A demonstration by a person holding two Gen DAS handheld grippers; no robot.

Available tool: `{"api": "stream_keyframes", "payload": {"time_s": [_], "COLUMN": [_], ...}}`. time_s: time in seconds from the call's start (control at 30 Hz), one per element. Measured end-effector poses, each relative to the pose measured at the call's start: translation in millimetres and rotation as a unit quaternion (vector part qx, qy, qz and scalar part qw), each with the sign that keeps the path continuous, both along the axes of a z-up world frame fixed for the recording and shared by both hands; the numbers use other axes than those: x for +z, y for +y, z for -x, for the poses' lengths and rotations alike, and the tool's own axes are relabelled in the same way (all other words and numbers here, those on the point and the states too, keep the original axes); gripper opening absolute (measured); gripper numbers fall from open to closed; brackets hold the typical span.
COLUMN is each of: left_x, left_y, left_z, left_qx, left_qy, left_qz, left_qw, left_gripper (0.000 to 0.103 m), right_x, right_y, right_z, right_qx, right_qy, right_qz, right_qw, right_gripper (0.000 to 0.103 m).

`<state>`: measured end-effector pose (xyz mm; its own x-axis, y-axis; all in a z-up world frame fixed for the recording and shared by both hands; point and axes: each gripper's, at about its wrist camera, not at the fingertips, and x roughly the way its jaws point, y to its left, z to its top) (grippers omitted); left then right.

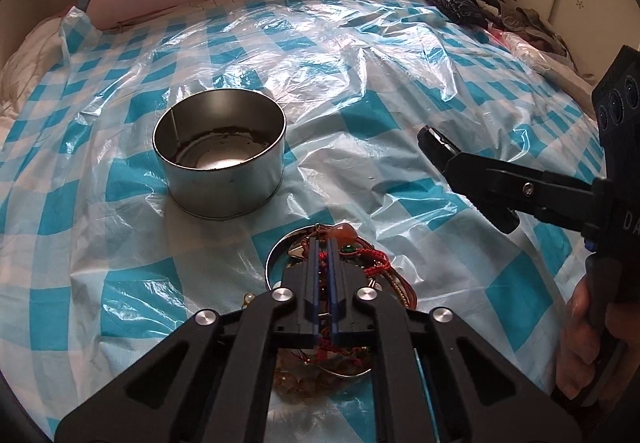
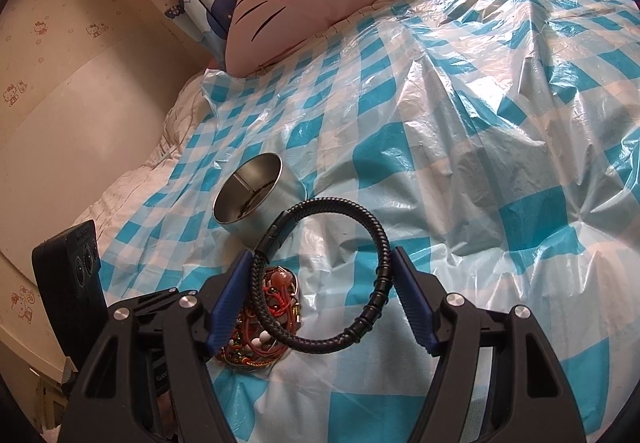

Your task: Organize jewelry

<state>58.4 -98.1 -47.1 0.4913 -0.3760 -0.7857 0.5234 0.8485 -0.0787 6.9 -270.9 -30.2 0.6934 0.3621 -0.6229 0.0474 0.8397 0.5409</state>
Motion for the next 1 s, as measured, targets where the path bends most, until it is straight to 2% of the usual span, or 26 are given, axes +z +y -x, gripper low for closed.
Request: {"api": "stream_keyframes", "payload": {"time_s": [0.33, 0.47, 0.5, 0.53, 0.57, 0.63, 0.8, 1.0], "left_x": [25.3, 12.5, 6.6, 1.9, 0.8, 3.9, -0.9, 5.1], "left_y": [24.3, 20.5, 18.7, 17.4, 15.9, 12.9, 11.1, 3.8], "left_z": [3.3, -5.0, -7.6, -7.8, -6.5, -2.9, -6.4, -3.2], "left_qx": [0.021, 0.026, 0.024, 0.025, 0.025, 0.027, 0.027, 0.027], "left_qy": [-0.009, 0.02, 0.035, 0.04, 0.035, 0.013, 0.02, -0.025], "left_qz": [0.065, 0.035, 0.031, 0.025, 0.023, 0.014, 0.014, -0.009], "left_qw": [0.9976, 0.9989, 0.9986, 0.9986, 0.9988, 0.9995, 0.9993, 0.9993], "left_gripper": [0.0, 0.002, 0.006, 0.02, 0.038, 0.057, 0.058, 0.055], "right_x": [0.6, 0.2, 0.0, 0.1, 0.1, -0.4, -0.6, -2.5], "right_y": [-2.6, -3.5, -3.3, -3.7, -3.3, -2.9, -3.0, -2.4], "right_z": [1.8, 0.9, 1.1, 0.7, 0.4, -0.1, -0.5, -0.3], "right_qx": [-0.008, -0.008, -0.007, -0.007, -0.006, -0.005, -0.005, -0.005], "right_qy": [-0.003, -0.001, -0.001, -0.001, -0.001, 0.0, 0.0, 0.004], "right_qz": [-0.009, -0.012, -0.012, -0.012, -0.012, -0.013, -0.014, -0.018], "right_qw": [1.0, 1.0, 1.0, 1.0, 1.0, 1.0, 1.0, 1.0], "right_gripper": [0.068, 0.068, 0.068, 0.068, 0.068, 0.068, 0.068, 0.069]}}
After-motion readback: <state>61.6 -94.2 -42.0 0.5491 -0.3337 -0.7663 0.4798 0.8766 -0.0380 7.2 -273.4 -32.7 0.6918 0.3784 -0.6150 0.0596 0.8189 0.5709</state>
